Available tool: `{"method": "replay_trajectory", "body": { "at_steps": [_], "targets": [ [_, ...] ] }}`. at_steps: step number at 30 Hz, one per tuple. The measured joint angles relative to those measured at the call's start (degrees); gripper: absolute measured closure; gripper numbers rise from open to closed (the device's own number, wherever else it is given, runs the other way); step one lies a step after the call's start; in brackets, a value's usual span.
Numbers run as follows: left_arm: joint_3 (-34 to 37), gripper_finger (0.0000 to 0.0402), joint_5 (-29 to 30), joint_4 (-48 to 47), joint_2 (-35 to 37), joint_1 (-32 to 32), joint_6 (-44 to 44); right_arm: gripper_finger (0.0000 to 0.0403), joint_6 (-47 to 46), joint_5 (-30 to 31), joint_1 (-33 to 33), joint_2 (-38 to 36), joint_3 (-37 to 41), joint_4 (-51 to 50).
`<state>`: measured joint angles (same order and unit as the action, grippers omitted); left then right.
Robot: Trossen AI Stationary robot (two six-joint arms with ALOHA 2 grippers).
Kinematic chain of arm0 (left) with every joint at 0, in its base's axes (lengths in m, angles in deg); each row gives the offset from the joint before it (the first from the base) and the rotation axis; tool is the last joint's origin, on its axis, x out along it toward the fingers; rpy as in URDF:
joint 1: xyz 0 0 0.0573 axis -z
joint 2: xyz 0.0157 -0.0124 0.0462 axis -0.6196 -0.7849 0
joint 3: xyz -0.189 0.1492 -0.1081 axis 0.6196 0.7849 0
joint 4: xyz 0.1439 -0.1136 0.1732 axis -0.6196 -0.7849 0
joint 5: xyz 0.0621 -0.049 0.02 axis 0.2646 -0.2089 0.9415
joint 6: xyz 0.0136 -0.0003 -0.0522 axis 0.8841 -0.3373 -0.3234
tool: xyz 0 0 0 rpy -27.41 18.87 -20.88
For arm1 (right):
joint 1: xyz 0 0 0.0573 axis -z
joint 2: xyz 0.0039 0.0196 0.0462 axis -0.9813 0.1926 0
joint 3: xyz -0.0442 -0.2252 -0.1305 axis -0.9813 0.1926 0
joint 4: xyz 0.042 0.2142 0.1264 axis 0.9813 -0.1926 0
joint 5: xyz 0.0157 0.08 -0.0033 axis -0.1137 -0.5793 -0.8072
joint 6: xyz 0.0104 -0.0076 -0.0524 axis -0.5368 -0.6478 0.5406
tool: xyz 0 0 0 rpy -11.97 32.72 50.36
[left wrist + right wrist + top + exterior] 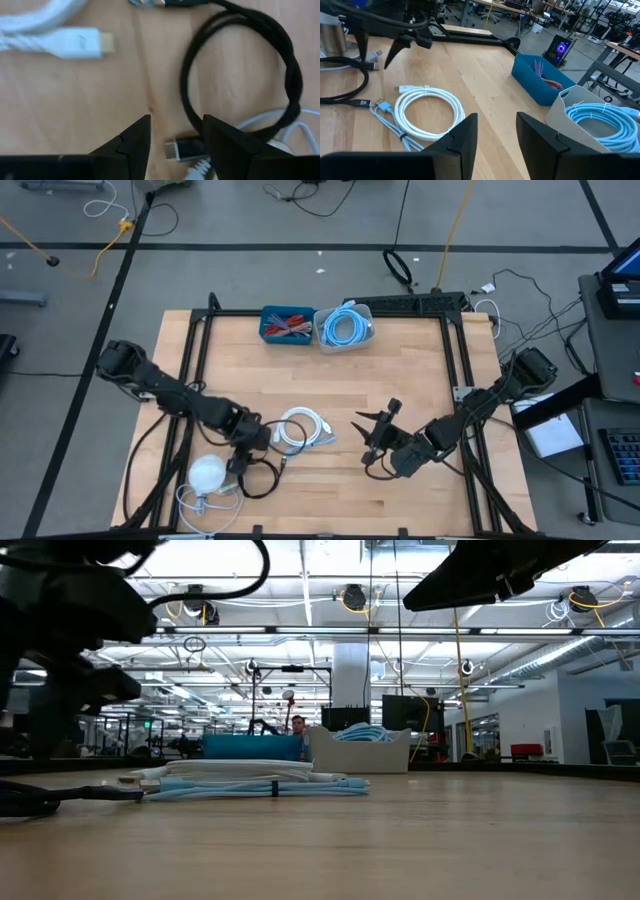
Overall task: Pick & Place USB Port
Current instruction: Put the white hdmi cable into the gray bin
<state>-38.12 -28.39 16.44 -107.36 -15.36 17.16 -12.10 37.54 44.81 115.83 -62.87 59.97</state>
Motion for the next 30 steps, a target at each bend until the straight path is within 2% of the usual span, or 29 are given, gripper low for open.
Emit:
{"method": "replay_trajectory", "body": {
  "at_steps": [12,22,30],
  "targets": [
    [-0.01,0.0218,4.51,2.01,0.0,4.31,-5.93,0.0273,-0.58,-0.01,0.02,0.0,0.0,-0.02],
    [0.0,0.0218,2.78,2.93,-0.09,6.16,-6.54,0.0273,-0.81,-0.01,0.0,0.0,0.0,-0.05],
    [0.0,0.0218,4.55,2.94,-0.1,6.52,-7.16,0.0273,-0.79,-0.01,0.0,0.0,0.0,-0.1]
  ]
}}
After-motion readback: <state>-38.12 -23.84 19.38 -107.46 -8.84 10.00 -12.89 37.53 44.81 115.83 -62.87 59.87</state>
